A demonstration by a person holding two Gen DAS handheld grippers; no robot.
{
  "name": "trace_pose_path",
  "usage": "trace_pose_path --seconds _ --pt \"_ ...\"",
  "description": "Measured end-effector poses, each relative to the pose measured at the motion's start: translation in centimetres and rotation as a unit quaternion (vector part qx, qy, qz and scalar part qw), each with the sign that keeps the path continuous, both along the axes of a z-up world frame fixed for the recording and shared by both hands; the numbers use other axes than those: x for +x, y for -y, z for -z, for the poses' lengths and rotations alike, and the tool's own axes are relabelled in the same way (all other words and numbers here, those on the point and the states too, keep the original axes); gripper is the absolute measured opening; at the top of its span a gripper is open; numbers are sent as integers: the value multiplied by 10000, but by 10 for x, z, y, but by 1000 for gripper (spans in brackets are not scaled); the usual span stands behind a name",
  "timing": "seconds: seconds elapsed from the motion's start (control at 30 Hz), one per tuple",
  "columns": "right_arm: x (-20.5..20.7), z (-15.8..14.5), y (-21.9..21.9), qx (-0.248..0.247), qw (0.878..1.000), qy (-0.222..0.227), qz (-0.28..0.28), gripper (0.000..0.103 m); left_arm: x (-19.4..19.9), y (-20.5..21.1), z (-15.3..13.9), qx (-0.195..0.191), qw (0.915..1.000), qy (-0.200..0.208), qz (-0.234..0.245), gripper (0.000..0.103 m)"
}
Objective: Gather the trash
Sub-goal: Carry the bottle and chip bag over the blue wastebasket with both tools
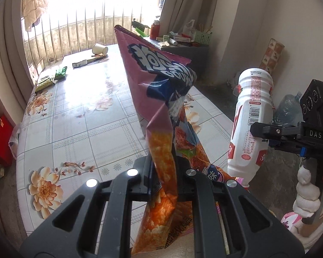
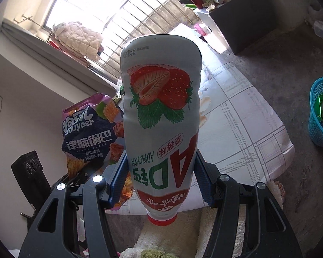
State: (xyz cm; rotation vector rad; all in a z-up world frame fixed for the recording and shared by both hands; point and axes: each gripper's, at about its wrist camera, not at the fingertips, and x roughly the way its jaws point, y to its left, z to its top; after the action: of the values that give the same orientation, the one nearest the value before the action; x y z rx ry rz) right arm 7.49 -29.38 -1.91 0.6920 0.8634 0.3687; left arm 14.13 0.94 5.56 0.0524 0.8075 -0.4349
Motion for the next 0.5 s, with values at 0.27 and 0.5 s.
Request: trace_pose_path --seconds 0.27,0.5 --pt "-69 13 117 325 9919 40 1230 57 13 94 -9 -51 9960 -150 882 11" --pt "-121 39 218 438 9683 -121 2457 57 36 204 11 59 9837 -614 1688 11"
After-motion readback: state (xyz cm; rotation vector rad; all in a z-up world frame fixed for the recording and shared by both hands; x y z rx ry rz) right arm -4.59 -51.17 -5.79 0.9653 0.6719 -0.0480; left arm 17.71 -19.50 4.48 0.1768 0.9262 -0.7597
